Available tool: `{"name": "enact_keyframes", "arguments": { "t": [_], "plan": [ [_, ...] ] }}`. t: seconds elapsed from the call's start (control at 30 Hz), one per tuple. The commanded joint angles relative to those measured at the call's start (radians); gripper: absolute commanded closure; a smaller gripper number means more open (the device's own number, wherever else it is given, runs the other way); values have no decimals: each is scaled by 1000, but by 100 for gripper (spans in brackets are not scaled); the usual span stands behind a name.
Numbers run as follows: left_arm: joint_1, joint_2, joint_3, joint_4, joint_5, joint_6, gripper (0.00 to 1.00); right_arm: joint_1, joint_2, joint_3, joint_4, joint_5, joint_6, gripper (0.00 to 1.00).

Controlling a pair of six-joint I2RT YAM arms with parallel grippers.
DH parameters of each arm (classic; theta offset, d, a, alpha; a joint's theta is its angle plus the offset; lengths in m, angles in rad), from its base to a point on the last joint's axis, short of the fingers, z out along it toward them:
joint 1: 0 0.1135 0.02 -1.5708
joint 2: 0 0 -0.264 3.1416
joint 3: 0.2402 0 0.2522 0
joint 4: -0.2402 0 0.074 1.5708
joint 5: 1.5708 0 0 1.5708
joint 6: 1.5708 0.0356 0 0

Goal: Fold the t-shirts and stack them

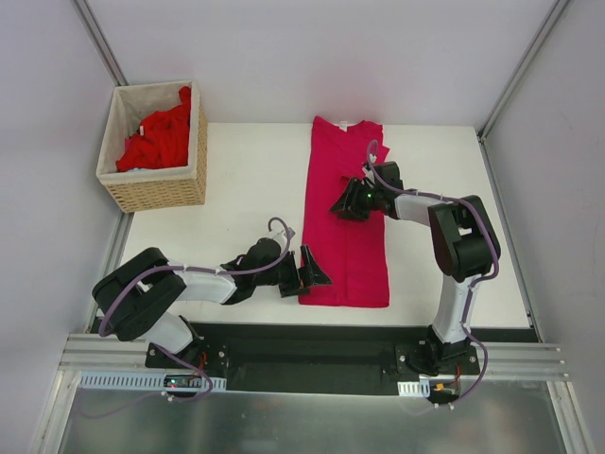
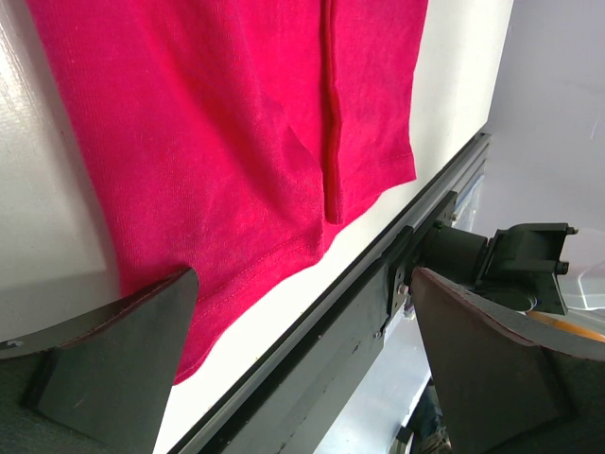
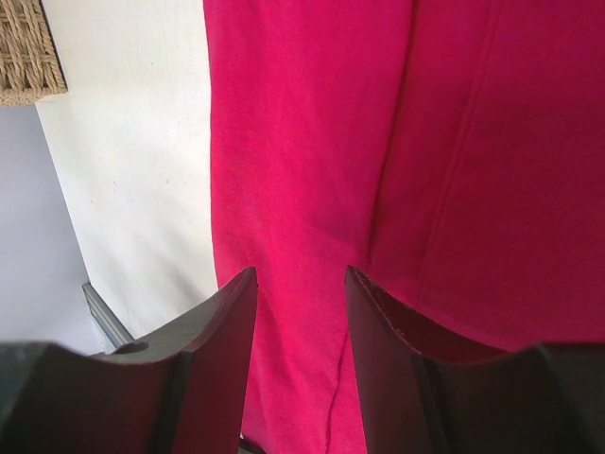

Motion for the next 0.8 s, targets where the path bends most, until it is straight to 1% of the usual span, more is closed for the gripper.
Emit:
{"name": "enact_keyframes", "arguments": {
  "t": [0.0, 0.4, 0.77],
  "plan": [
    [-11, 29, -13, -56, -9, 14, 1, -8, -4, 0, 10, 10, -18, 54],
    [-11, 29, -11, -52, -8, 14, 1, -18, 7, -11, 23, 3, -12, 52],
    [-11, 29, -17, -48, -9, 12, 1, -5, 28, 8, 26, 1, -4, 52]
  ]
}}
